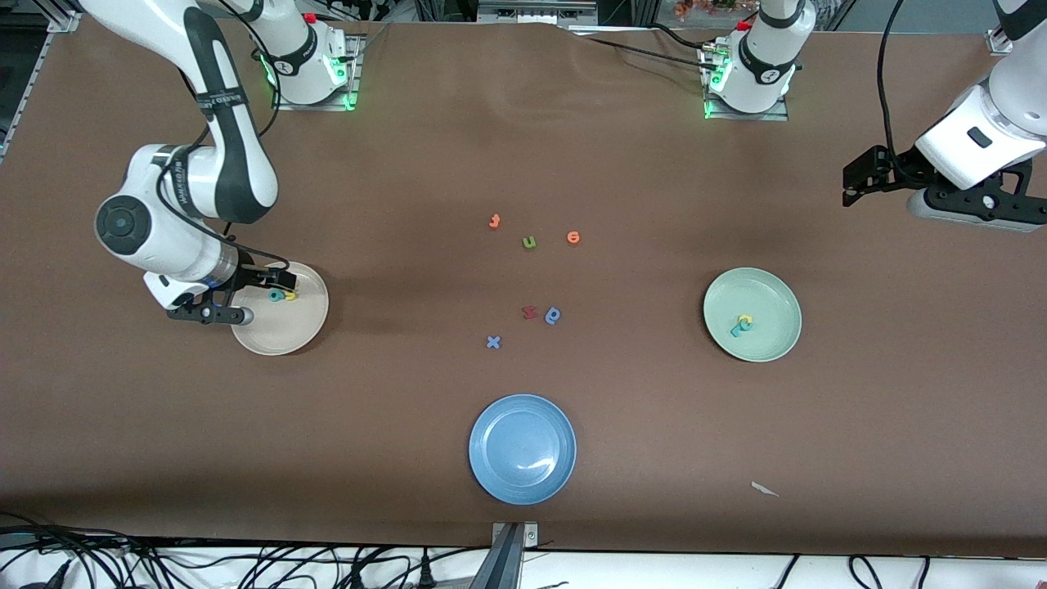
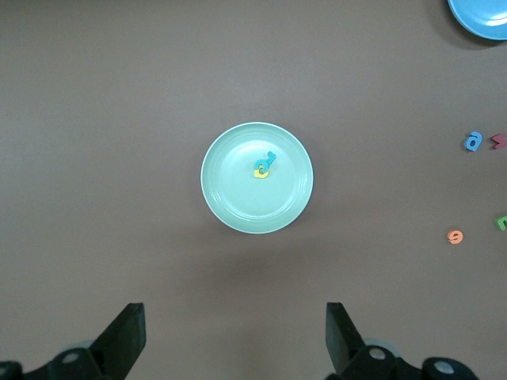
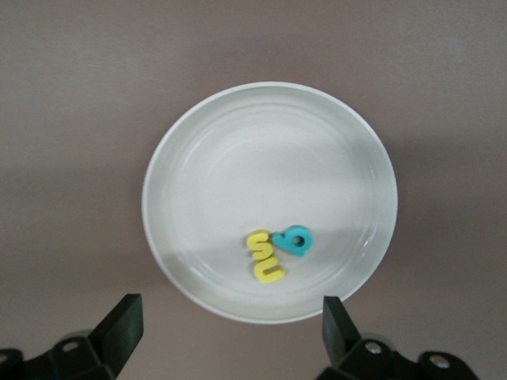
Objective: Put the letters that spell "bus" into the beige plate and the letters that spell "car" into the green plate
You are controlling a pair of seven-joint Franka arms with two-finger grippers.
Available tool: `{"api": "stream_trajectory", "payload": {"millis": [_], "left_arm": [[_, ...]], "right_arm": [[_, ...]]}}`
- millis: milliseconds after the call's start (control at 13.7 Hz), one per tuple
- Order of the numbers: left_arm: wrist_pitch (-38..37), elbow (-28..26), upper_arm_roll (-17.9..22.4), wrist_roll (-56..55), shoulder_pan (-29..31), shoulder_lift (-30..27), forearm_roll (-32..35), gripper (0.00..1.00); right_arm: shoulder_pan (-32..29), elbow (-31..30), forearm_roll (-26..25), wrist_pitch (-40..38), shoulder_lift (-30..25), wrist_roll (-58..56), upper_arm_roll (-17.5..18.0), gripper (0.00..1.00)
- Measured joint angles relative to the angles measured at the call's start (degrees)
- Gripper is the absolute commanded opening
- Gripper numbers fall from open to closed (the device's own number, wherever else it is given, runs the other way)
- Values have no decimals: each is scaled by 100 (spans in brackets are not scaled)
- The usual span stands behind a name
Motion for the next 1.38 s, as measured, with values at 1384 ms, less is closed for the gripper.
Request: {"api": "stream_trajectory", "payload": {"millis": [1384], "left_arm": [[0, 7, 24, 0, 33, 38, 0, 100]], "right_arm": [[-2446, 1550, -1257, -3155, -1644, 709, 2558, 100]]}}
